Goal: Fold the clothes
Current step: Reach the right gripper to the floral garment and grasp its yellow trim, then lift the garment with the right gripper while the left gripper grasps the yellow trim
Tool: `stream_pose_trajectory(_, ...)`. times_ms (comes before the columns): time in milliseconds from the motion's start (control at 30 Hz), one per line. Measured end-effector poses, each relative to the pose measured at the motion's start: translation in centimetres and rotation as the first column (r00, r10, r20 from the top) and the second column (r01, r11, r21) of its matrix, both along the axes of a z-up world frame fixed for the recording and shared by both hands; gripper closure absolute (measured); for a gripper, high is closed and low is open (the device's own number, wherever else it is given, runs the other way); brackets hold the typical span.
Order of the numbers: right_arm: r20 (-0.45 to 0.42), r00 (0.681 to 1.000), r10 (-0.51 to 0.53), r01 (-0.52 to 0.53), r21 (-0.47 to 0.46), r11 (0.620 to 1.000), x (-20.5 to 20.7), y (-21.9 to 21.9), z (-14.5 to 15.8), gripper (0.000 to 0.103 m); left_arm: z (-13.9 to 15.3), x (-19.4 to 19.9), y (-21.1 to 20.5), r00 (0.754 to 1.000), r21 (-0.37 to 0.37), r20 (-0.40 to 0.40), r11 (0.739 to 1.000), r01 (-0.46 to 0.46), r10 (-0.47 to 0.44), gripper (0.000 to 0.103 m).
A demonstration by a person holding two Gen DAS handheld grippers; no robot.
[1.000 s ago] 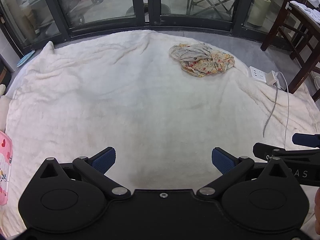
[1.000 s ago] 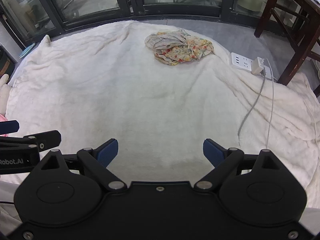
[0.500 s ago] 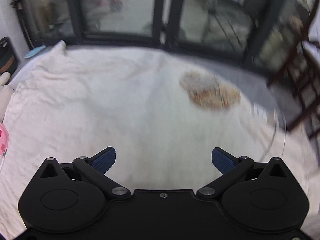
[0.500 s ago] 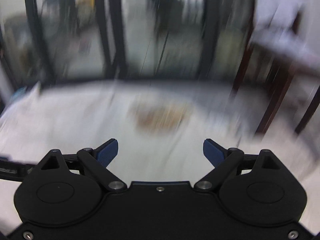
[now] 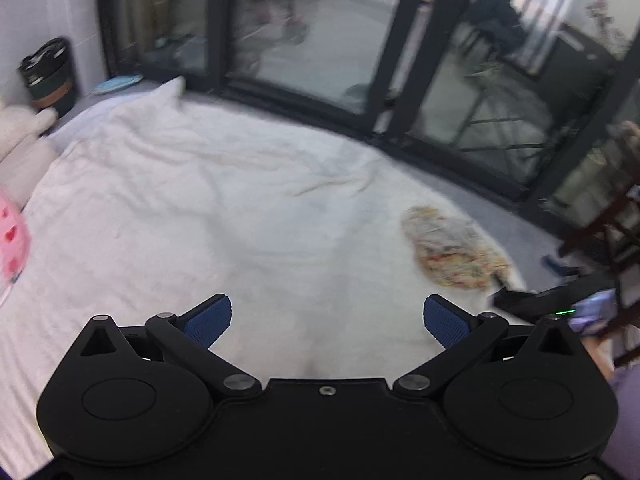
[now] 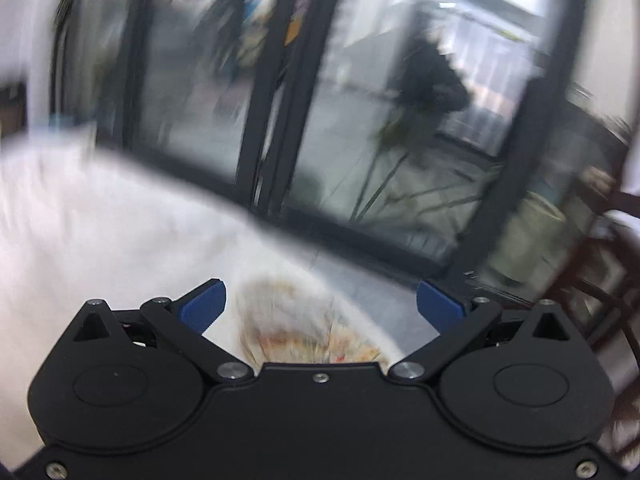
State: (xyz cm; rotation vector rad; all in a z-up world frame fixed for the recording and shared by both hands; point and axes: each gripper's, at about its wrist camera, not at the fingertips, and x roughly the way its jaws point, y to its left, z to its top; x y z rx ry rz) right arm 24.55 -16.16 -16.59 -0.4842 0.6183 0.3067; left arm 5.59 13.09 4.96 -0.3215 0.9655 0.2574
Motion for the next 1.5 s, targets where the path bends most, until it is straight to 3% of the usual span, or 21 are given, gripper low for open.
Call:
stream_pose_trajectory(100, -0.088, 0.988, 0.129, -0.141, -0.137, 0.981, 3.3, 3.2, -9.0, 0.026, -1.0, 0.9, 0.7, 0.998, -0.013, -0.045, 0.999, -0.04, 0.039, 0.0)
stream_pose_trajectory(200, -0.096, 0.977, 0.191, -0.207, -0.207, 0.956, 5.4, 5.4, -13.9, 0.042, -1.8, 1.7, 0.7, 0.997, 0.026, -0.074, 0.999, -0.022, 0.024, 0.0)
stream_pose_trajectory(267, -0.111, 0.987, 0.113, -0.134, -0.201, 0.97, 9.4, 6.0, -17.5, 0.05, -2.8, 2.3, 0.6, 0.993, 0.054, -0.118, 0.999, 0.002, 0.004, 0.0)
stream_pose_trajectory(367, -0.18, 0.983, -0.028, 0.012, -0.092, 0.996, 11.5, 4.6, -19.2, 0.1, -4.5, 2.7, 0.9, 0.98, 0.059, -0.197, 0.998, 0.013, -0.001, 0.0)
stream_pose_trajectory(400, -0.192, 0.981, -0.04, 0.029, -0.062, 0.998, 11.7, 4.0, -19.4, 0.1, -4.7, 2.7, 1.1, 0.978, 0.055, -0.207, 0.998, 0.01, 0.001, 0.0)
stream_pose_trajectory(500, -0.184, 0.981, -0.057, 0.073, 0.082, 0.994, 11.8, 2.1, -16.6, 0.1, -4.7, 2.3, 1.1, 0.981, 0.063, -0.192, 0.998, 0.024, -0.011, 0.0)
stream_pose_trajectory(567, -0.176, 0.984, -0.033, 0.076, 0.243, 0.967, 11.3, 1.2, -11.4, 0.1, -4.4, 2.1, 0.2, 0.987, 0.113, -0.154, 0.991, 0.07, -0.053, 0.0)
stream_pose_trajectory(700, -0.079, 0.994, 0.075, -0.034, 0.433, 0.901, 9.0, 0.4, -2.3, 0.1, -5.2, 2.7, -3.1, 0.97, 0.28, -0.135, 0.931, 0.234, -0.204, 0.0)
stream_pose_trajectory(800, 0.005, 0.98, 0.201, -0.171, 0.548, 0.819, 5.7, -0.2, 5.0, 0.1, -6.5, 4.3, -4.4, 0.958, 0.288, -0.142, 0.916, 0.28, -0.249, 0.0)
stream_pose_trajectory(833, 0.031, 0.962, 0.271, -0.233, 0.612, 0.756, 4.2, -0.6, 7.6, 0.1, -7.4, 5.3, -4.7, 0.954, 0.269, -0.147, 0.918, 0.292, -0.261, 0.0)
stream_pose_trajectory(933, 0.0, 0.934, 0.356, -0.251, 0.709, 0.659, 3.1, -1.5, 10.1, 0.099, -11.1, 8.2, -5.7, 0.942, 0.255, -0.154, 0.91, 0.328, -0.297, 0.0)
stream_pose_trajectory(967, -0.016, 0.929, 0.369, -0.249, 0.712, 0.657, 3.4, -1.5, 10.1, 0.091, -12.8, 9.1, -6.1, 0.933, 0.28, -0.153, 0.891, 0.357, -0.326, 0.0)
stream_pose_trajectory(1000, -0.05, 0.935, 0.35, -0.226, 0.678, 0.699, 4.1, -1.4, 9.2, 0.064, -14.6, 9.8, -6.6, 0.918, 0.324, -0.155, 0.859, 0.397, -0.365, 0.0)
stream_pose_trajectory(1067, -0.1, 0.963, 0.251, -0.143, 0.598, 0.788, 5.3, -1.9, 7.1, 0.031, -18.0, 10.3, -7.7, 0.883, 0.422, -0.18, 0.776, 0.468, -0.435, 0.0)
stream_pose_trajectory(1133, -0.114, 0.975, 0.19, -0.103, 0.525, 0.845, 5.3, -2.7, 5.3, 0.028, -22.5, 10.2, -8.9, 0.805, 0.507, -0.233, 0.637, 0.58, -0.546, 0.0)
stream_pose_trajectory(1200, -0.13, 0.976, 0.175, -0.093, 0.476, 0.875, 4.8, -3.0, 4.5, 0.028, -25.3, 9.6, -10.0, 0.739, 0.553, -0.251, 0.534, 0.64, -0.625, 0.0)
stream_pose_trajectory(1233, -0.128, 0.978, 0.164, -0.099, 0.404, 0.909, 4.0, -2.9, 3.9, 0.028, -27.0, 9.0, -10.7, 0.684, 0.581, -0.253, 0.458, 0.673, -0.684, 0.0)
stream_pose_trajectory(1267, -0.111, 0.977, 0.184, -0.138, 0.333, 0.933, 3.1, -2.3, 3.1, 0.028, -27.9, 8.4, -10.8, 0.658, 0.594, -0.242, 0.428, 0.681, -0.713, 0.0)
stream_pose_trajectory(1333, -0.079, 0.964, 0.254, -0.23, 0.233, 0.945, 0.7, -1.5, 1.9, 0.029, -29.8, 7.1, -10.9, 0.631, 0.597, -0.226, 0.406, 0.692, -0.742, 0.0)
stream_pose_trajectory(1400, -0.067, 0.908, 0.413, -0.405, 0.112, 0.908, -2.8, 1.0, 0.1, 0.029, -31.0, 6.5, -10.6, 0.622, 0.579, -0.233, 0.407, 0.706, -0.748, 0.0)
stream_pose_trajectory(1500, -0.05, 0.746, 0.664, -0.663, -0.148, 0.734, -8.5, 5.2, -4.8, 0.034, -32.6, 4.8, -9.5, 0.626, 0.559, -0.258, 0.415, 0.718, -0.736, 0.0)
